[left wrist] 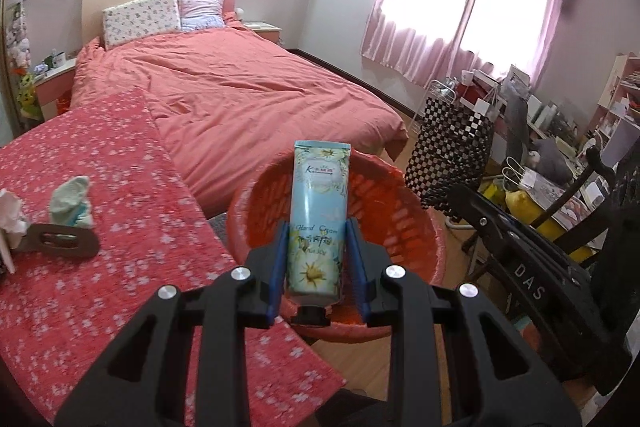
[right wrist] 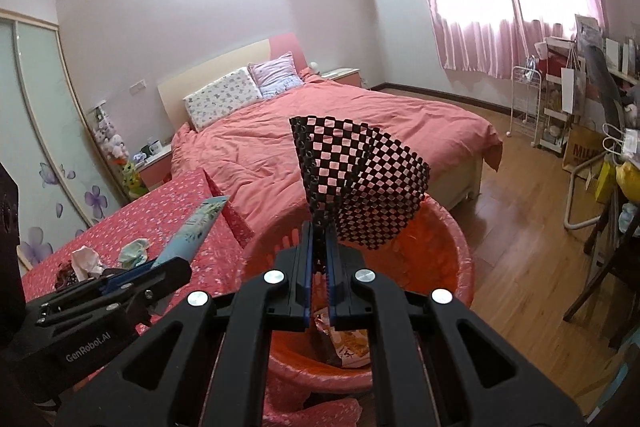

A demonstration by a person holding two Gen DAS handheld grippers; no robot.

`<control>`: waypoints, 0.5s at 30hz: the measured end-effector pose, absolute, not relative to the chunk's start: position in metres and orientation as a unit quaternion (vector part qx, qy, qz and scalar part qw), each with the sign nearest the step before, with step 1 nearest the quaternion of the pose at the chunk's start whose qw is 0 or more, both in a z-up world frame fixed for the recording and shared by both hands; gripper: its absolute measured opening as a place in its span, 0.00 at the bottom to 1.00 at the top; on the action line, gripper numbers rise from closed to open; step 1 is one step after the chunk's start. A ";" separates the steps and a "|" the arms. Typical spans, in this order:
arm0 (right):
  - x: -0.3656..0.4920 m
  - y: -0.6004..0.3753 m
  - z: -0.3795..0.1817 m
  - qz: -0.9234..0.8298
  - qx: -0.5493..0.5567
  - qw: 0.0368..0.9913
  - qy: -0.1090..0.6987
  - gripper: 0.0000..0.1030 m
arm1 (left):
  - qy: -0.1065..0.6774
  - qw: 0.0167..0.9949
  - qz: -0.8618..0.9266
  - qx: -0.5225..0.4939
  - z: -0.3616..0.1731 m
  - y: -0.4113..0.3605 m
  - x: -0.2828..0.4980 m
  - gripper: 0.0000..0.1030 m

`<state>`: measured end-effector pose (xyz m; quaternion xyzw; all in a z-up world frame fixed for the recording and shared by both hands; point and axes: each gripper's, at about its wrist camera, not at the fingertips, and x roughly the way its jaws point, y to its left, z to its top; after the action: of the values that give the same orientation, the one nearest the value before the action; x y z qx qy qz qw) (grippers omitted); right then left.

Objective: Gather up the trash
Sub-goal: 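Carry the lotion tube and mesh item over the orange basket, then open both tools to drop the tube and mesh item into the basket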

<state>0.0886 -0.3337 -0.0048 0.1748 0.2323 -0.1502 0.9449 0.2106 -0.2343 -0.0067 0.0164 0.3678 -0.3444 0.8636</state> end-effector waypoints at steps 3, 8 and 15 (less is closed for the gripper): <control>0.090 -0.336 -0.008 -0.151 0.178 0.944 0.233 0.05 | 0.370 0.860 -0.352 0.017 -0.012 -0.243 0.215 0.28; 0.095 -0.345 -0.015 -0.151 0.192 0.940 0.239 0.05 | 0.378 0.854 -0.358 0.019 -0.023 -0.255 0.223 0.28; 0.103 -0.351 -0.024 -0.147 0.202 0.935 0.251 0.06 | 0.402 0.846 -0.349 0.025 -0.042 -0.268 0.238 0.29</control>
<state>0.1025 -0.3514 -0.0240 0.2015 0.2507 -0.1473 0.9353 0.2381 -0.2684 -0.0424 0.0247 0.4016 -0.3491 0.8463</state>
